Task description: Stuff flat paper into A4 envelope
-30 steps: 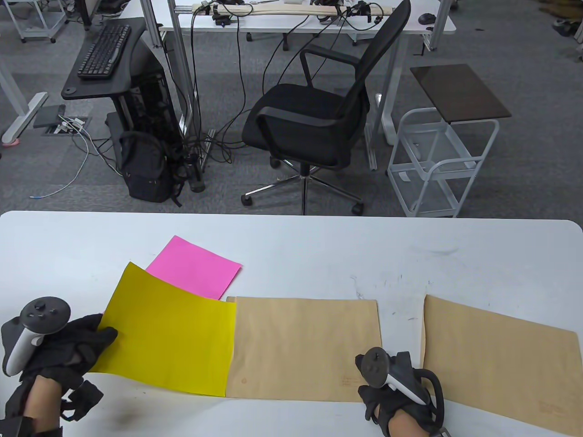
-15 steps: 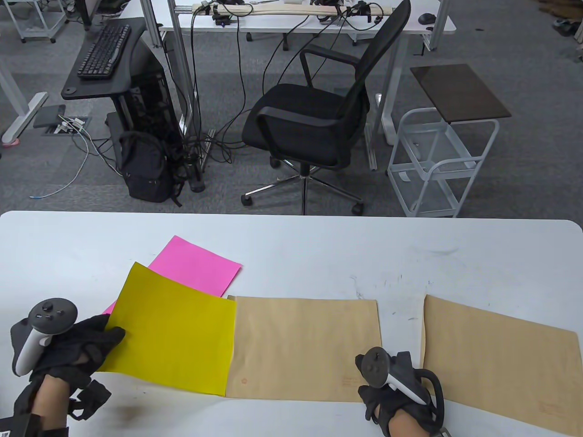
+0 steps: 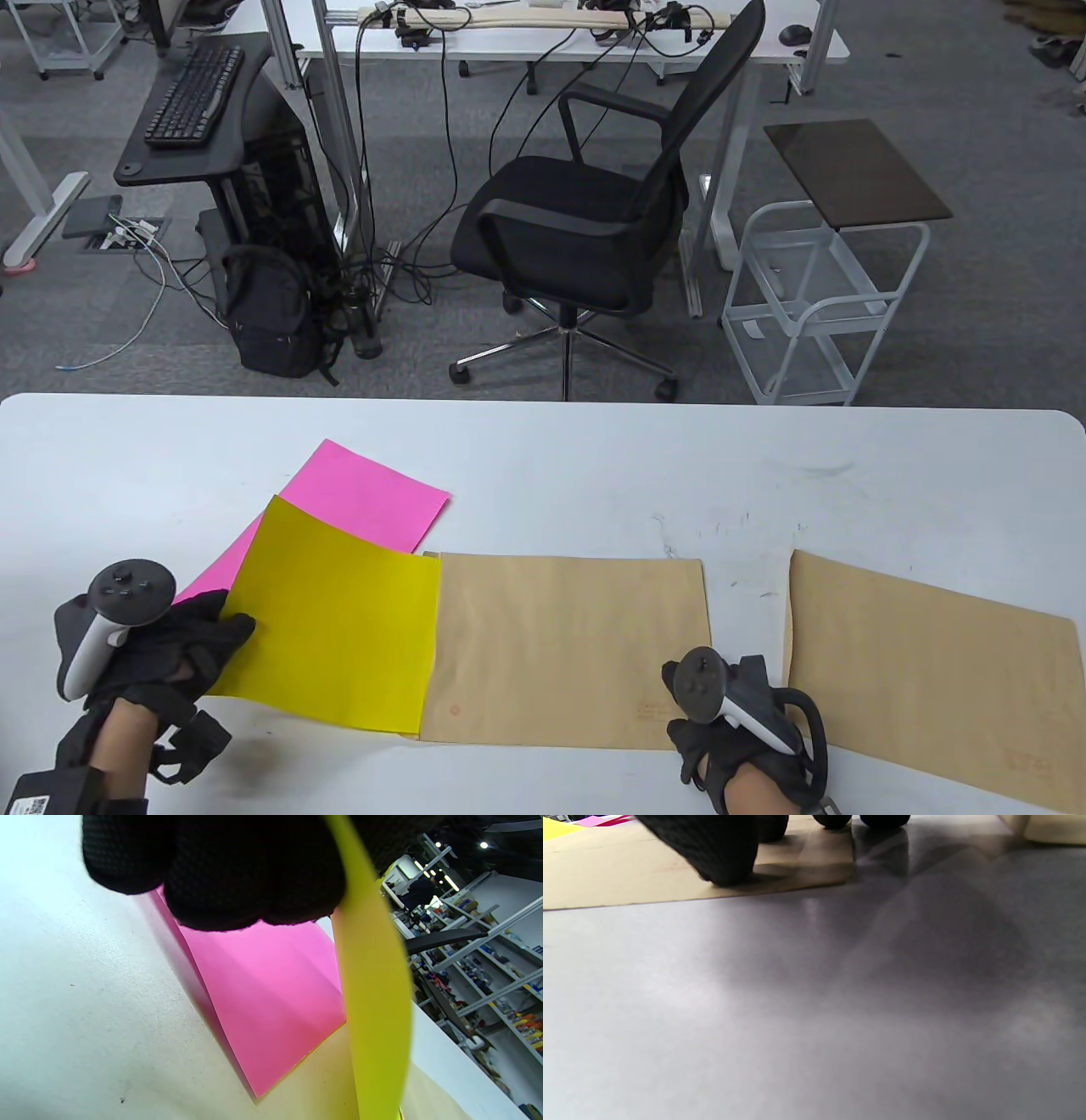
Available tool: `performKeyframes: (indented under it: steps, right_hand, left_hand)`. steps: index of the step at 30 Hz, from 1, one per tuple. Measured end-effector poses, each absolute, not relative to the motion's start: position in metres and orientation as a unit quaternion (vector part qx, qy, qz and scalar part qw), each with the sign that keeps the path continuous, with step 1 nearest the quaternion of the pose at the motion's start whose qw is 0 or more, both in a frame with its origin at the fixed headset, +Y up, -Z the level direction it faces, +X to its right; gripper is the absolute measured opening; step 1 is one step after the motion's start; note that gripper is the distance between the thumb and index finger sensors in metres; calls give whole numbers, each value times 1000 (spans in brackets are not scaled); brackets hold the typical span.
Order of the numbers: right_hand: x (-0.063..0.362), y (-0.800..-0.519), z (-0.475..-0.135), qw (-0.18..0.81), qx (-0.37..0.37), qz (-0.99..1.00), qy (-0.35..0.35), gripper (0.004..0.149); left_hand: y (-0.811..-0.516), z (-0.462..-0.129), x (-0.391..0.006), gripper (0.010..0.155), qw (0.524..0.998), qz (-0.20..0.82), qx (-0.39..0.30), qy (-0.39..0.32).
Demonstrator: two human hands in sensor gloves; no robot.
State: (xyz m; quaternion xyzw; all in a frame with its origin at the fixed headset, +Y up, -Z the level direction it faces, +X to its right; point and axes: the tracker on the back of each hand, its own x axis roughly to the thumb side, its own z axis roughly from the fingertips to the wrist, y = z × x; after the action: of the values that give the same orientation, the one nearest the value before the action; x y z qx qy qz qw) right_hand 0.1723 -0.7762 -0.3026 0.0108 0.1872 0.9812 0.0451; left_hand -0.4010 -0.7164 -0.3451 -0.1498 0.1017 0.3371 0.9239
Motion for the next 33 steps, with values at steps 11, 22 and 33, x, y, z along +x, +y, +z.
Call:
performKeyframes:
  steps: [11,22,33]
  right_hand:
    - [172,-776,-303,45,11,981,187,65]
    - [172,-776,-303,45,11,981,187,65]
    - [172,-776,-302,48,11,980,191,65]
  left_hand:
    - [-717,-345,-398,44,921,345,-152,97]
    - [-720,-346,-394,44,919,352,-153,92]
    - [-724,-347,-386,44,921,350,-148,90]
